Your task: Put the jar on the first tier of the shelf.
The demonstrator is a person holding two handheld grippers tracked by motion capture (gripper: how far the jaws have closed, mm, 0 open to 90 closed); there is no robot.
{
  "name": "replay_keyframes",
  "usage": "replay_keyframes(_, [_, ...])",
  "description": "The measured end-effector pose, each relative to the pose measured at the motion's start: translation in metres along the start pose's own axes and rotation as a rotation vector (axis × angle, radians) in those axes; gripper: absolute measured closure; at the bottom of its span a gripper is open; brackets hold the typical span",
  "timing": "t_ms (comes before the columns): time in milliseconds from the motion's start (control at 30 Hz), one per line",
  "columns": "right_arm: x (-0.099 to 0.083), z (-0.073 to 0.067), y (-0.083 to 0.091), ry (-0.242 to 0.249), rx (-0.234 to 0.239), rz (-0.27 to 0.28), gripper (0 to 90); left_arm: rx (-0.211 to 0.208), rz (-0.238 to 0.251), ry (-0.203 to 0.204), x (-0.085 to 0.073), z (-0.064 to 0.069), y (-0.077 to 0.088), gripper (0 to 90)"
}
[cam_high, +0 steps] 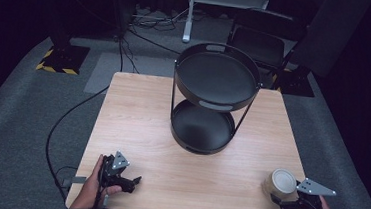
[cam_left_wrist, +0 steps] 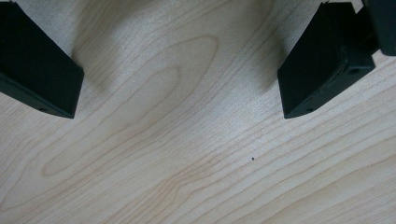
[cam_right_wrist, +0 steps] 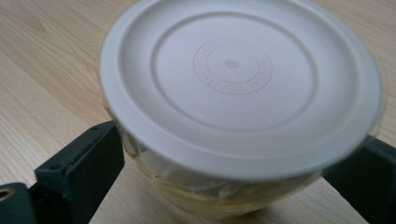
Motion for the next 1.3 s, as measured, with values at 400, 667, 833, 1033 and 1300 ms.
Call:
replay_keyframes(400, [0.0065, -0.0009, -0.0049, -0.009, 0.006, 0.011, 4.9, 0.000, 0.000, 0.000, 0.0000, 0.0000, 0.0000, 0.0])
replay_keyframes(667, [0.0071, -0.0001, -0.0061, -0.012, 0.006, 0.022, 8.2, 0.001, 0.000, 0.001, 0.0000, 0.0000, 0.0000, 0.0])
replay_keyframes(833, [0.0071, -0.0002, -0.0057, -0.011, 0.009, 0.020, 8.5, 0.001, 0.000, 0.000, 0.0000, 0.0001, 0.0001, 0.0])
replay_keyframes(1033, [0.0082, -0.0014, -0.0054, -0.009, 0.002, 0.009, 8.6, 0.000, -0.001, 0.001, 0.0000, 0.0002, 0.0001, 0.0])
replay_keyframes(1300, [0.0093, -0.0015, -0.0051, -0.017, -0.003, 0.005, 8.8, 0.000, -0.001, 0.001, 0.0000, 0.0002, 0.0001, 0.0])
Point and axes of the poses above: each handheld gripper's, and its own axes: y roughly backward along the jaws, x roughly out of its top, z roughly to its right, the point moved 3 cm from there along -y, roughly forward along the jaws, and after that the axes turned 10 degrees about -y, right-handed, at the moved point
